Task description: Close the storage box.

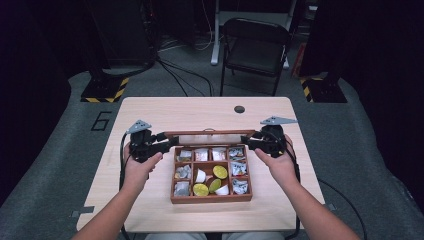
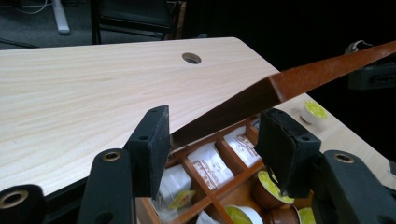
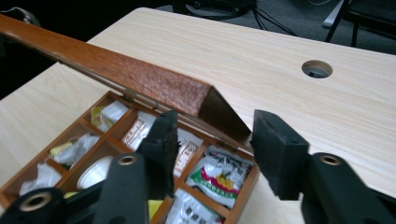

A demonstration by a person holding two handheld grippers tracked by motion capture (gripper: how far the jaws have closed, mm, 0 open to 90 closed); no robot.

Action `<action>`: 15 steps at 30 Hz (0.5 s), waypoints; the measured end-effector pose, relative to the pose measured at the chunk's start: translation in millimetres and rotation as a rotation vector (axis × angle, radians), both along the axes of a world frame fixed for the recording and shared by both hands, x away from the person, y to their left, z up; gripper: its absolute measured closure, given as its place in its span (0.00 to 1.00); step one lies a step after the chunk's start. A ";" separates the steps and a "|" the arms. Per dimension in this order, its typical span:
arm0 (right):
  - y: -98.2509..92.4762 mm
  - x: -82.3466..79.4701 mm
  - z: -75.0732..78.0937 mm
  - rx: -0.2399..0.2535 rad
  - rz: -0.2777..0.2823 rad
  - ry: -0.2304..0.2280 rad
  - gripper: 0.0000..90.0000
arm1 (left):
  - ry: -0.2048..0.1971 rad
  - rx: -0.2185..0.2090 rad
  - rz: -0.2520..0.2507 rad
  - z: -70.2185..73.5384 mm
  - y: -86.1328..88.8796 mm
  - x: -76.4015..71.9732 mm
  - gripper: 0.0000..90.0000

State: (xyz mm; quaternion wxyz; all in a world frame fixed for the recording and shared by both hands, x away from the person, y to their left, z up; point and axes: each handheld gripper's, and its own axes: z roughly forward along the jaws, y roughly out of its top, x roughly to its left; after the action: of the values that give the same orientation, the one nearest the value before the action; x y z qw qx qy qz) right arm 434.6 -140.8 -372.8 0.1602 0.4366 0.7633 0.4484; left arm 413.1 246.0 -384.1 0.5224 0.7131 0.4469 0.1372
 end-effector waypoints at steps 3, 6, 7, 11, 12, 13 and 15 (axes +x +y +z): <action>-3.7 -9.8 0.8 -0.010 0.016 -0.011 0.62 | -0.009 0.005 -0.012 -2.6 0.7 -8.4 0.50; -7.1 -20.1 -0.4 0.008 0.025 -0.015 0.61 | -0.015 0.008 -0.023 -6.3 1.6 -17.6 0.50; -8.2 -23.4 -1.3 0.012 0.031 -0.020 0.61 | -0.018 0.011 -0.030 -8.0 2.1 -20.2 0.50; -10.0 -37.3 -8.1 0.023 0.046 -0.028 0.60 | -0.008 -0.007 -0.041 -18.9 4.1 -32.1 0.50; -10.0 -40.8 -10.2 0.017 0.048 -0.028 0.60 | -0.010 -0.001 -0.048 -21.2 4.4 -35.5 0.50; -9.9 -44.4 -12.4 0.014 0.051 -0.030 0.60 | -0.014 0.006 -0.052 -22.8 4.6 -38.1 0.50; -10.3 -51.0 -16.8 -0.007 0.060 -0.040 0.60 | -0.017 0.023 -0.058 -27.9 3.3 -45.9 0.50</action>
State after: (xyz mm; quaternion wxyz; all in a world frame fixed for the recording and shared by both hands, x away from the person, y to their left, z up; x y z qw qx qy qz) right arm 383.6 -151.2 -389.6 0.1636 0.4040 0.7742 0.4590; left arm 367.2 249.2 -412.0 0.5217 0.7304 0.4201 0.1332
